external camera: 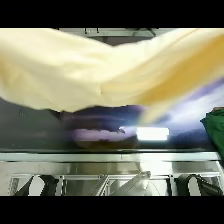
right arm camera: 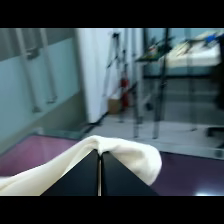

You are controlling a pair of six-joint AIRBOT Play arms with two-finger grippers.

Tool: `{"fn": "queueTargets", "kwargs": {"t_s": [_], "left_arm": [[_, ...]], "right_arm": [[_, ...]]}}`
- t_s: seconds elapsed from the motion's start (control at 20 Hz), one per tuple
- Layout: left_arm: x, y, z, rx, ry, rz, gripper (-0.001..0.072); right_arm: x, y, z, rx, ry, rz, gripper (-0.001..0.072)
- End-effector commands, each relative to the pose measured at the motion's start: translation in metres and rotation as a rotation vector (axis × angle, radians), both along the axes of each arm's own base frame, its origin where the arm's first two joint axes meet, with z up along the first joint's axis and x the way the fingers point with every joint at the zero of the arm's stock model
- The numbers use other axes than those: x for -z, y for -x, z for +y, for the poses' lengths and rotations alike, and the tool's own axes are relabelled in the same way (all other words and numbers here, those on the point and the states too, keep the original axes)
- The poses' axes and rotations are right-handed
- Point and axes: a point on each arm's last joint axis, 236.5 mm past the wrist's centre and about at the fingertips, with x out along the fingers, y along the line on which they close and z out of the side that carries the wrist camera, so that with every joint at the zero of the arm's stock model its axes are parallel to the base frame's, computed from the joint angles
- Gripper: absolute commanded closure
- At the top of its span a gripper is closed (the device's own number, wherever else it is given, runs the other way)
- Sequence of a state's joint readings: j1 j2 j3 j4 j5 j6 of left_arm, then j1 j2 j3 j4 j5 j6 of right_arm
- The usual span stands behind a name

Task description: Fold the shirts.

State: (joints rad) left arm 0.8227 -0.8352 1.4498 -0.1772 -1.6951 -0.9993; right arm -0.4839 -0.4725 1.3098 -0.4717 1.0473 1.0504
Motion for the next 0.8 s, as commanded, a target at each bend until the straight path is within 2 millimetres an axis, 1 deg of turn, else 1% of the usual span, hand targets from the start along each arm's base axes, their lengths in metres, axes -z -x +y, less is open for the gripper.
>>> {"fn": "queueTargets", "kwargs": {"t_s": [0.0,0.05,0.1,0.2,0.3,0.4,0.45,0.5,0.55,0.6,0.65,0.7,0.75], "left_arm": [[0.037,-0.028,0.013,-0.029,-0.037,0.181,0.0687],[0.071,-0.046,0.015,-0.001,-0.037,0.291,0.0687],[0.106,-0.063,0.011,0.04,-0.041,0.402,0.0687],[0.188,-0.1,-0.002,0.087,-0.058,0.611,0.0689],[0.269,-0.15,-0.011,0.071,-0.07,0.741,0.069],[0.332,-0.199,-0.012,0.055,-0.046,0.818,0.0692],[0.355,-0.218,-0.011,0.062,-0.037,0.857,0.0688],[0.372,-0.235,-0.008,0.088,-0.03,0.882,0.0542],[0.379,-0.247,-0.007,0.123,-0.015,0.908,0.0366],[0.375,-0.258,-0.003,0.158,0.013,0.916,0.0358],[0.368,-0.269,0.008,0.171,0.032,0.917,0.0358],[0.361,-0.276,0.02,0.164,0.034,0.919,0.0358],[0.359,-0.277,0.034,0.149,0.014,0.942,0.0358]], "right_arm": [[0.039,-0.019,-0.016,0.007,0.037,0.159,0.0696],[0.069,-0.039,-0.019,-0.069,-0.026,0.26,0.0696],[0.097,-0.058,-0.023,-0.12,-0.068,0.334,0.0696],[0.164,-0.099,-0.026,-0.187,-0.131,0.477,0.0696],[0.235,-0.146,-0.025,-0.196,-0.186,0.593,0.0696],[0.298,-0.198,-0.029,-0.144,-0.187,0.66,0.0696],[0.32,-0.221,-0.031,-0.116,-0.191,0.675,0.0695],[0.339,-0.242,-0.03,-0.103,-0.202,0.688,0.0684],[0.35,-0.257,-0.028,-0.111,-0.226,0.71,0.0484],[0.355,-0.267,-0.028,-0.127,-0.229,0.724,0.04],[0.354,-0.272,-0.029,-0.144,-0.215,0.726,0.04],[0.351,-0.272,-0.035,-0.152,-0.189,0.729,0.0392],[0.354,-0.267,-0.047,-0.133,-0.181,0.768,0.0392]]}}
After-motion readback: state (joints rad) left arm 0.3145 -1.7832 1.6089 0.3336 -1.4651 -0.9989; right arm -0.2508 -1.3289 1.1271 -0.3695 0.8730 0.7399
